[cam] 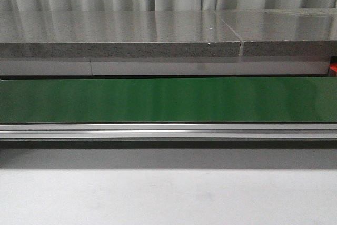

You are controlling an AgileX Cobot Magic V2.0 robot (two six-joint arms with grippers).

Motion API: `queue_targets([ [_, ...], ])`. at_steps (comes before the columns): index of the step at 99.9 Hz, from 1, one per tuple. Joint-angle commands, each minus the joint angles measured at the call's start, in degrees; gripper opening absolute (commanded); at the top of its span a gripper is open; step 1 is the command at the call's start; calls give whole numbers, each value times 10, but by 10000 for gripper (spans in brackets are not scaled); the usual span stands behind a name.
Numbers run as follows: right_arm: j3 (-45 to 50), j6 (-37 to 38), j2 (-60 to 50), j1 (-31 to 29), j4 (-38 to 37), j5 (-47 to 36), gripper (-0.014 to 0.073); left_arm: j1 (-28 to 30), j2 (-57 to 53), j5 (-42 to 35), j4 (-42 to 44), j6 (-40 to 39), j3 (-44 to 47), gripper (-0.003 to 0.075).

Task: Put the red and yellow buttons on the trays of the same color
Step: 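Grasp the remaining red-capped push button with the left gripper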

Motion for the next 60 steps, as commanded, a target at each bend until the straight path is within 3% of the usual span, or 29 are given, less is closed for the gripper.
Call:
queue_targets([
  [1, -15, -4, 1, 0, 5, -37, -68, 2, -22, -28, 0, -5, -23, 618],
  [18, -15, -4, 1, 0, 5, -37, -68, 2, -14, -30, 0, -5, -23, 578],
  [44, -15, -4, 1, 0, 5, -37, -68, 2, -12, -31, 4, -5, -23, 209],
  [60, -15, -4, 1, 0, 5, -37, -68, 2, -15, -8, 4, -5, -38, 75],
])
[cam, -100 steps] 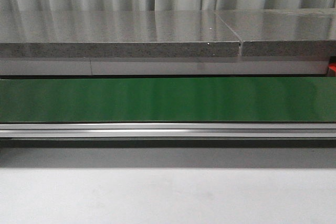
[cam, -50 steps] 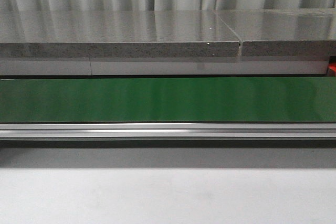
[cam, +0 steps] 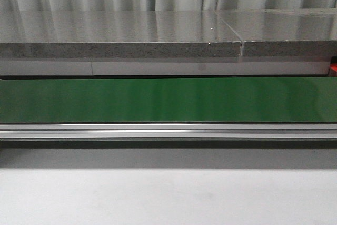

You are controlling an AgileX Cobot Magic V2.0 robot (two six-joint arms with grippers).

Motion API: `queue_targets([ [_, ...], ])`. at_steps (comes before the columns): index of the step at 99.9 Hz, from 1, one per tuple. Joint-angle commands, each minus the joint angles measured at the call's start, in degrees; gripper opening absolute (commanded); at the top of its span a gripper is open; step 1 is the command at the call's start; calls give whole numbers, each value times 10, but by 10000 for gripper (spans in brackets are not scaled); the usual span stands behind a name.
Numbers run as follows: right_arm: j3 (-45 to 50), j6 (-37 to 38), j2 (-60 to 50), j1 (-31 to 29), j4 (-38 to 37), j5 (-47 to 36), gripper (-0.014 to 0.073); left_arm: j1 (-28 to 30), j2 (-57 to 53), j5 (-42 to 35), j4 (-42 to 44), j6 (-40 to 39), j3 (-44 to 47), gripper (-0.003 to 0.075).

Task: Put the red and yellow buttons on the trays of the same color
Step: 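Grasp the remaining red-capped push button with the left gripper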

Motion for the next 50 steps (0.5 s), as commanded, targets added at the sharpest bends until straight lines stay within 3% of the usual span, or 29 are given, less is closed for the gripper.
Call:
queue_targets([
  [1, -15, -4, 1, 0, 5, -37, -68, 2, -31, -7, 3, -5, -30, 67],
  [14, -15, -4, 1, 0, 5, -37, -68, -1, -54, 17, 3, -4, -49, 29],
  [50, -15, -4, 1, 0, 5, -37, -68, -50, -205, 54, -3, 13, -50, 28],
])
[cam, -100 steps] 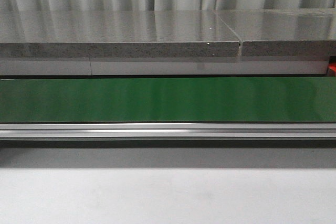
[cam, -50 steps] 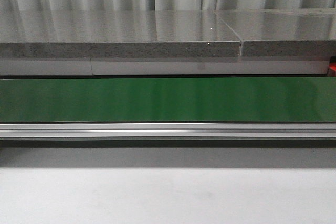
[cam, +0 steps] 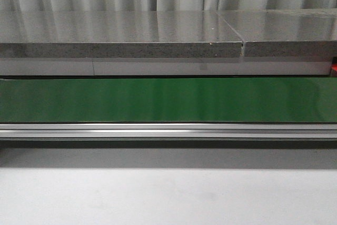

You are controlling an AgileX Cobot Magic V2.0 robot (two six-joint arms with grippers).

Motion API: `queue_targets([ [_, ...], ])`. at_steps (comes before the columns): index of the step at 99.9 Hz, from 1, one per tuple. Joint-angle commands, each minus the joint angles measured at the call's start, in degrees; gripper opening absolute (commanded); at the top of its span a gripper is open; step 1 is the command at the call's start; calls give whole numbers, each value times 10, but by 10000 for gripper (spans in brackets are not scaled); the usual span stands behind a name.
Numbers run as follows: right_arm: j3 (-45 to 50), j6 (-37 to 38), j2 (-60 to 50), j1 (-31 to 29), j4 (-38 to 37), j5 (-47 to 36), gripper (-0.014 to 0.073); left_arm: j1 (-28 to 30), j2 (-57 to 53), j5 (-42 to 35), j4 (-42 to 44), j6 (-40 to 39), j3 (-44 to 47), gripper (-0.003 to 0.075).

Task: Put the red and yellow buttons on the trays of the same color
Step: 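Grasp the remaining red-capped push button with the left gripper, then lower the red button onto the belt start with the left gripper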

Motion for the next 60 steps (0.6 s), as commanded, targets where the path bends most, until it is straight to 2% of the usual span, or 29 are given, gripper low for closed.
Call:
queue_targets([
  [1, -15, -4, 1, 0, 5, -37, -68, -22, -66, -7, -1, 3, -21, 28],
  [24, -15, -4, 1, 0, 5, -37, -68, -80, -126, 19, -12, 36, -4, 28],
  [44, -15, -4, 1, 0, 5, -37, -68, -107, -155, 5, -34, 36, 79, 28],
  [60, -15, -4, 1, 0, 5, -37, -68, -117, -157, -36, -39, 37, 150, 28],
])
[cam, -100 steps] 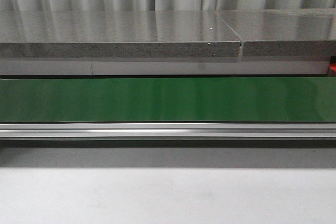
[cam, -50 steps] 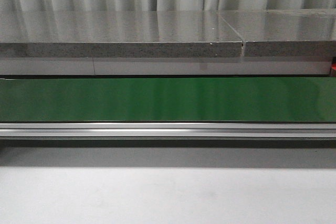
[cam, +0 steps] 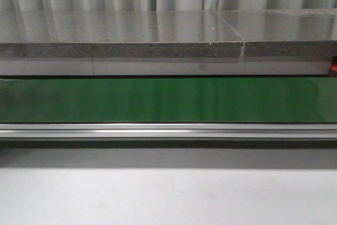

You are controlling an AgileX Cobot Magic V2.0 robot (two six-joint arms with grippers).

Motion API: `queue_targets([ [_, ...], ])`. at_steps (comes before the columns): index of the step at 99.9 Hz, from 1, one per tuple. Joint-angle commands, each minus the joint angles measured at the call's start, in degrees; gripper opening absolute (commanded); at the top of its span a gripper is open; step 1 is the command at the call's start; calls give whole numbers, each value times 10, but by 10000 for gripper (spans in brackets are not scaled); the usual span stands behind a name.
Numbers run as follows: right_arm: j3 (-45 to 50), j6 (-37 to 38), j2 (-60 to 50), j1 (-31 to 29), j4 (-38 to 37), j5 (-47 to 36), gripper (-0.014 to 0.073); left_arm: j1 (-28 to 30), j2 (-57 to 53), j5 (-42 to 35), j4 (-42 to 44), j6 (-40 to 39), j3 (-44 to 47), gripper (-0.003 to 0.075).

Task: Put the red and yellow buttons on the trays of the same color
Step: 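Lower the red button onto the belt start with the left gripper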

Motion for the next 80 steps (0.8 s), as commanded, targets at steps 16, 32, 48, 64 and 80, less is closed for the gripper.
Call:
queue_targets([
  [16, -15, -4, 1, 0, 5, -37, -68, -7, -26, -109, -11, 1, 65, 28],
  [32, -15, -4, 1, 0, 5, -37, -68, -7, -26, -129, -11, 1, 92, 29],
  [48, -15, -4, 1, 0, 5, -37, -68, -7, -26, -133, -11, 1, 100, 31],
  [64, -15, -4, 1, 0, 5, -37, -68, -7, -26, -137, -11, 4, 105, 35],
  [80, -15, -4, 1, 0, 5, -37, -68, -7, -26, -132, -11, 9, 105, 85],
])
